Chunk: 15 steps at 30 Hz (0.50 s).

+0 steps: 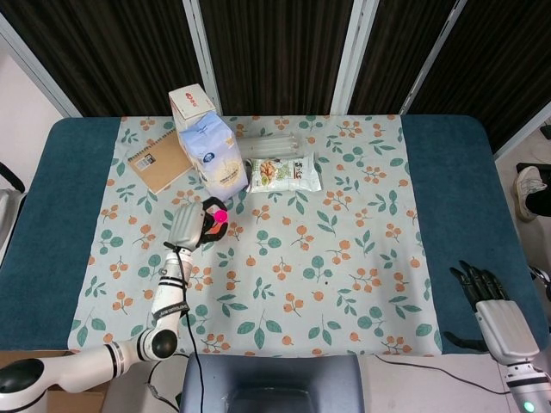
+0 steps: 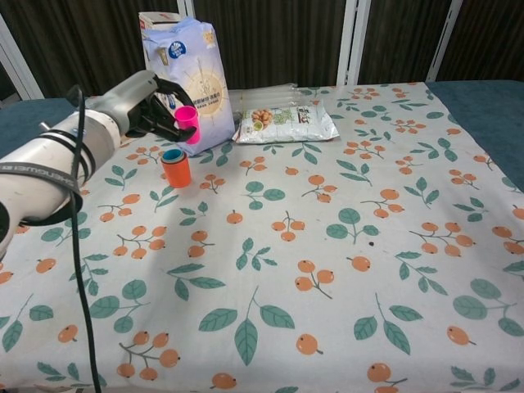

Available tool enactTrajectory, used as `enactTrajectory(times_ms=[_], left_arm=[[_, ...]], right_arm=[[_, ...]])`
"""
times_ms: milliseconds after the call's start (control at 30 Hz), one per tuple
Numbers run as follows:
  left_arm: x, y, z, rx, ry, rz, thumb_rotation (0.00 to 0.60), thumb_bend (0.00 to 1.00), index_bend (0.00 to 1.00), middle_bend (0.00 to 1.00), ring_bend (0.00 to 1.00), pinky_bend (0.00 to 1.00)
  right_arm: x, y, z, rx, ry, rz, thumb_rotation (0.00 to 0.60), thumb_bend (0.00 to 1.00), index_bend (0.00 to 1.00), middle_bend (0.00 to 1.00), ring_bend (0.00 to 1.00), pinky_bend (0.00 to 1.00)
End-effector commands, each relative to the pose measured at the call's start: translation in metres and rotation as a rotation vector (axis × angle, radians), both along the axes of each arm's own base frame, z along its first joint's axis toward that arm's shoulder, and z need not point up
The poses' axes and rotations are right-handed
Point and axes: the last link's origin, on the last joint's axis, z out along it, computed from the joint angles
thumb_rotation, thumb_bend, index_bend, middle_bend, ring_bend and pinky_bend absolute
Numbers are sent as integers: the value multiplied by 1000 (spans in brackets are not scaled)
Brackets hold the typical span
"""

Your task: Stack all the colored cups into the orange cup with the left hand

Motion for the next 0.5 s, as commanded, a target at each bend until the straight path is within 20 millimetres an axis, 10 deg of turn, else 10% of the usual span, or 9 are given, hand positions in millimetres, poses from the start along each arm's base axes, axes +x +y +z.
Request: enactTrajectory(times_ms=[33,500], left_arm=[[0,10,-6,-8,-2,22,600,368,571,1000,1000,1000],[-28,15,-4,-1,35,66,600,366,574,1000,1000,1000]], right_arm=[[0,0,1,-4,0,-3,600,140,0,0,0,0],[-1,-1,2,-11,2,-7,600,140,0,0,0,0]])
